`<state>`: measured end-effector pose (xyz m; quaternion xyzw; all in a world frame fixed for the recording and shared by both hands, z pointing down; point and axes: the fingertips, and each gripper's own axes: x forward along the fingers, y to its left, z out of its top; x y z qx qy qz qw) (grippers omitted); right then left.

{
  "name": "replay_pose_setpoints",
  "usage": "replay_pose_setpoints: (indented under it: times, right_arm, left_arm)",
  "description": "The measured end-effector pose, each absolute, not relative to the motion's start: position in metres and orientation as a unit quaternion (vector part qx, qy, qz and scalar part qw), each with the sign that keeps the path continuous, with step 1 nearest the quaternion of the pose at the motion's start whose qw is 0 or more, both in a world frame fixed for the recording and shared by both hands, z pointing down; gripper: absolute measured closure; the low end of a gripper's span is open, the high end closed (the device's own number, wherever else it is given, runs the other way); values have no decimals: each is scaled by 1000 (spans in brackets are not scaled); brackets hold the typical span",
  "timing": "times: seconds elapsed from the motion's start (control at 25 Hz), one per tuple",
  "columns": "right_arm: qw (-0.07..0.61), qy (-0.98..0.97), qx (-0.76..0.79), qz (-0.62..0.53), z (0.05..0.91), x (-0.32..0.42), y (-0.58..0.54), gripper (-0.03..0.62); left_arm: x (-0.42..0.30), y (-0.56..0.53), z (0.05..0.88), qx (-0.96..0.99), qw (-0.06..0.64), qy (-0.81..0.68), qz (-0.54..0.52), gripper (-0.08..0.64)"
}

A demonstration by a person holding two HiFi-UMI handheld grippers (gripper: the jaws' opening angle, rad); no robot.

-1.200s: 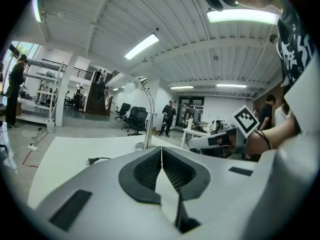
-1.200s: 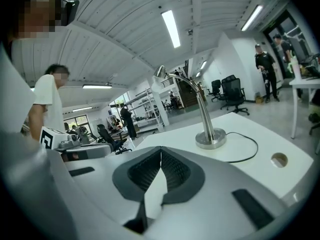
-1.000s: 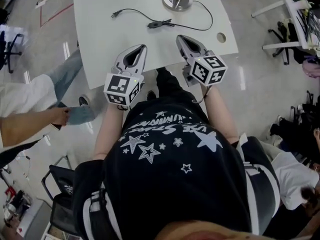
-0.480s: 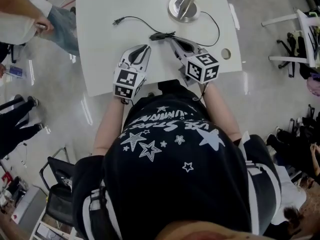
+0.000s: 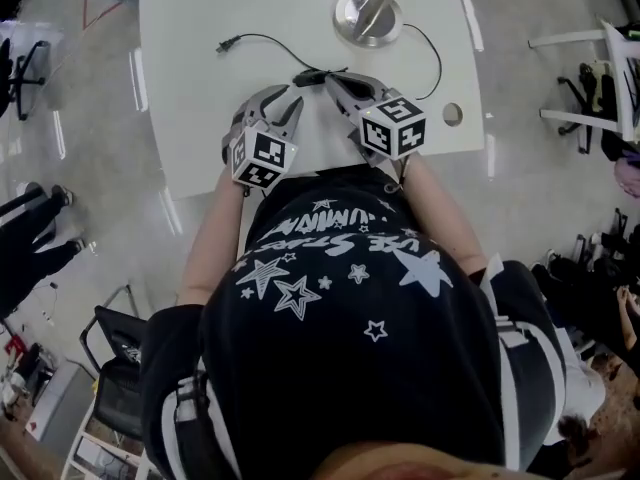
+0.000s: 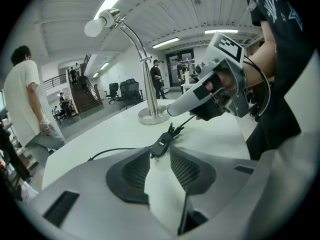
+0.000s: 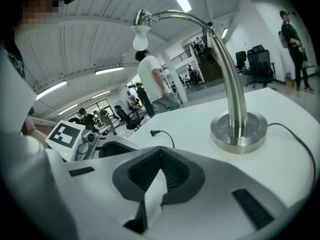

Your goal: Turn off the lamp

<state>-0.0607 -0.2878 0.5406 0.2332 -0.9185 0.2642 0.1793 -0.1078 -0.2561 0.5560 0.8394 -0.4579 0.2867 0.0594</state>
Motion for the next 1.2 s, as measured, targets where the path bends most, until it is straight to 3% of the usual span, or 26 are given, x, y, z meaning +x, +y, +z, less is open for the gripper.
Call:
replay_pose_setpoints:
  times: [0.32, 0.68, 1.2]
  right_arm:
    - [205, -913, 219, 278, 557, -73, -287, 586]
    - [216, -908, 212, 290, 566, -76, -292, 586]
    - [245, -903, 198, 292, 580, -89, -291, 586]
  left_arm:
    - [-111, -270, 586, 837, 35, -413, 358, 405]
    - [-99, -288, 598, 839, -14, -377, 393, 399]
    - [-97, -290, 606, 842, 15, -365, 398, 422]
